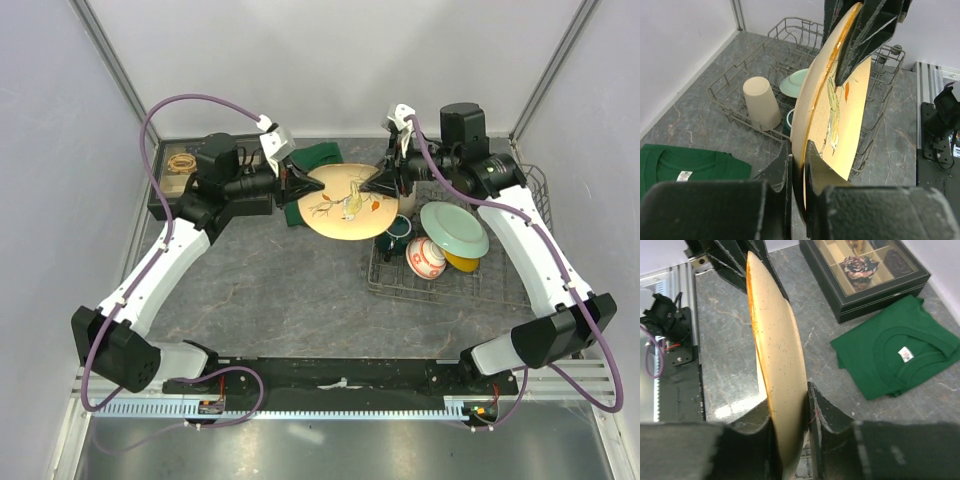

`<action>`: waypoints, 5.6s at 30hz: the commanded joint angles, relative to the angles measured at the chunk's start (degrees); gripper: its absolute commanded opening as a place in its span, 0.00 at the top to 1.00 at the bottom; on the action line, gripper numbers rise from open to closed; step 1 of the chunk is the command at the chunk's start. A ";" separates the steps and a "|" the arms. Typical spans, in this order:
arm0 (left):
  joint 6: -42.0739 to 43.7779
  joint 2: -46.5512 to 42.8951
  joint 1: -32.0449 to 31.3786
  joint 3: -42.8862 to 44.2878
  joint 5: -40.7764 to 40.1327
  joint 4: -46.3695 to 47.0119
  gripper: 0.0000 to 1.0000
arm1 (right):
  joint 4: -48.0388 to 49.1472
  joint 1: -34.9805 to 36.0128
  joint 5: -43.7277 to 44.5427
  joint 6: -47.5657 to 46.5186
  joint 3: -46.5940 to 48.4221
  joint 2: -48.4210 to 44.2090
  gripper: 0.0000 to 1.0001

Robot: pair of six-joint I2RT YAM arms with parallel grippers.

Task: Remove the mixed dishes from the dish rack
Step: Place the plate at the center of the board, then pick up the plate from the dish rack.

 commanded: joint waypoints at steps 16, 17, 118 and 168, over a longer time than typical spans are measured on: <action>-0.40 -2.29 15.31 -6.99 10.83 -8.24 0.98 | 6.42 -0.04 -0.53 -0.41 -3.78 -6.58 0.27; 0.12 -1.77 16.29 -6.90 11.62 -9.04 0.98 | 6.42 0.05 -0.53 -0.59 -4.04 -6.75 0.27; -0.31 26.36 19.11 -18.94 1.09 -15.72 0.60 | -2.37 0.66 14.50 -12.19 -15.11 -9.30 0.23; 1.27 5.62 19.11 -18.68 -9.11 -16.25 0.16 | 7.04 0.66 64.86 -18.69 -33.92 0.63 0.20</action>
